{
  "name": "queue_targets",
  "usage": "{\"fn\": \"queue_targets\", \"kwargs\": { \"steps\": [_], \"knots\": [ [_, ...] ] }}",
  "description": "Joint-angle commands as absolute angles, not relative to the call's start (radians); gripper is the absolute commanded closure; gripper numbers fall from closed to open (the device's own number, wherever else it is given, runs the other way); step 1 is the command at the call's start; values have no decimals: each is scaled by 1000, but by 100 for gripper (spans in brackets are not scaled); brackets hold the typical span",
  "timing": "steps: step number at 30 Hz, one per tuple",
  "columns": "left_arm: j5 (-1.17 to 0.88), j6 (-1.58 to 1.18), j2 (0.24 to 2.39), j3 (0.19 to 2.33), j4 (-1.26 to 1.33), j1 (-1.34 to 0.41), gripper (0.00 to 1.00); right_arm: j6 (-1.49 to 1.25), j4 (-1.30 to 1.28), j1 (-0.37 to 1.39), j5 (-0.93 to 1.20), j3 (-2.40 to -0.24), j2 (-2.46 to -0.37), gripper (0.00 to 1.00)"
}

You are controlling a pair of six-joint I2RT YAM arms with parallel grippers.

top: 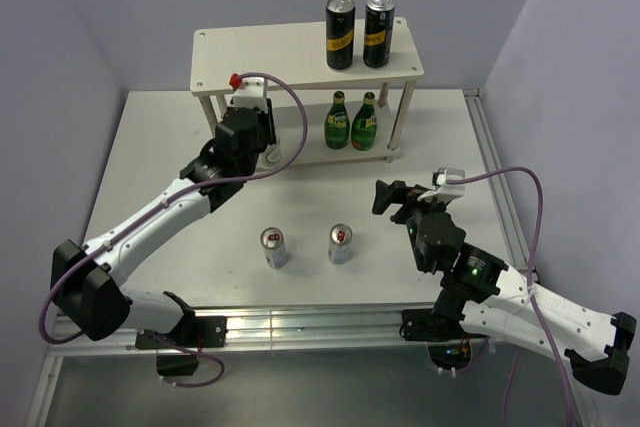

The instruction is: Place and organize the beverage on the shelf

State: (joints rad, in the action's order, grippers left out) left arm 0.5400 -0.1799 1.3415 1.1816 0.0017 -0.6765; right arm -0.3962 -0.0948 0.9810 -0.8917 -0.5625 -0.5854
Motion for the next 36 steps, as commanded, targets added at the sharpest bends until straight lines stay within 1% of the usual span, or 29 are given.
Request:
{"fn": "queue_targets", "kwargs": {
  "steps": [1, 5, 9, 16, 26, 36],
  "knots": [
    [446, -222, 1360, 1209, 256, -643, 100, -385, -55, 974, -917, -560, -597, 0],
    [440, -233, 1407, 1189, 320, -624, 100, -385, -54, 969, -916, -560, -598, 0],
    [452, -236, 1437, 1144, 448, -617, 100, -387, -52, 968, -917, -558, -598, 0],
    [462, -241, 1520, 1129, 534, -606, 100, -385, -48, 965, -913, -557, -606, 0],
    [581, -201, 1591, 1094, 667, -606, 100, -382, -37, 954, -899, -560, -632, 0],
    [687, -111, 1663, 1126, 756, -607, 100, -385, -28, 940, -881, -563, -644, 0]
  ]
}}
